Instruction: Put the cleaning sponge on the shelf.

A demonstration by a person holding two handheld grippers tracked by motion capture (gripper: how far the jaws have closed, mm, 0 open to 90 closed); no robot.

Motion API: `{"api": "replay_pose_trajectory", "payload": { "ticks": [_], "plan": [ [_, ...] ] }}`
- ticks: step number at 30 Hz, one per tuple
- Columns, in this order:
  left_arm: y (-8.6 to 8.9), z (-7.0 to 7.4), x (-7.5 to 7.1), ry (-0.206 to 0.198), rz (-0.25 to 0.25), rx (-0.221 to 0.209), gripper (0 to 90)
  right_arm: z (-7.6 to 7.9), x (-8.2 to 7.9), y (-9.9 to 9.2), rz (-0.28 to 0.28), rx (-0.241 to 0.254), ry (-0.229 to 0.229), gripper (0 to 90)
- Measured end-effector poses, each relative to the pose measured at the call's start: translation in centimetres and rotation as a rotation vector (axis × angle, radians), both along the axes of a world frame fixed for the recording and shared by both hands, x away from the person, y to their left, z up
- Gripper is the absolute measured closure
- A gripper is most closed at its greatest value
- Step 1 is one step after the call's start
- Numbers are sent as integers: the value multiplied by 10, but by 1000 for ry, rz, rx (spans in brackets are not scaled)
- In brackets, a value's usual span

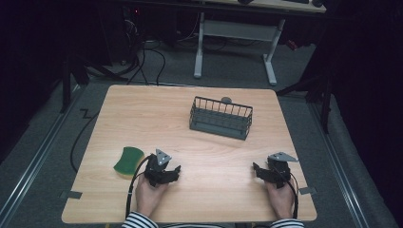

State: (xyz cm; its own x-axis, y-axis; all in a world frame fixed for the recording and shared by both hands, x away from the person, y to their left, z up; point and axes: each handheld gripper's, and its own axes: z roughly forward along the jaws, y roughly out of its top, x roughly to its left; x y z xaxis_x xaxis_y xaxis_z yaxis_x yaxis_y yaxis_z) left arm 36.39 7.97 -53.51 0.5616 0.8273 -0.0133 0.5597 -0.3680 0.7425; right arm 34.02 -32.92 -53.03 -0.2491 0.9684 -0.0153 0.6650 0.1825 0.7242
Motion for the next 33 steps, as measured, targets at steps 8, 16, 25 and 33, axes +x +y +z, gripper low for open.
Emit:
{"api": "replay_pose_trajectory", "payload": {
  "ticks": [8, 16, 25, 33],
  "plan": [
    [0, 0, 0, 1, 4, 1, 273, 0, 0, 0, 0, 1, 0, 324],
    [0, 0, -1, 2, 3, 1, 257, 0, 0, 0, 1, 0, 1, 322],
    [-1, 0, -2, 4, 4, 1, 245, 0, 0, 1, -4, 2, -1, 323],
    [-2, 0, -4, 9, 8, -1, 223, 1, -1, 0, 21, -5, 15, 316]
  ]
}}
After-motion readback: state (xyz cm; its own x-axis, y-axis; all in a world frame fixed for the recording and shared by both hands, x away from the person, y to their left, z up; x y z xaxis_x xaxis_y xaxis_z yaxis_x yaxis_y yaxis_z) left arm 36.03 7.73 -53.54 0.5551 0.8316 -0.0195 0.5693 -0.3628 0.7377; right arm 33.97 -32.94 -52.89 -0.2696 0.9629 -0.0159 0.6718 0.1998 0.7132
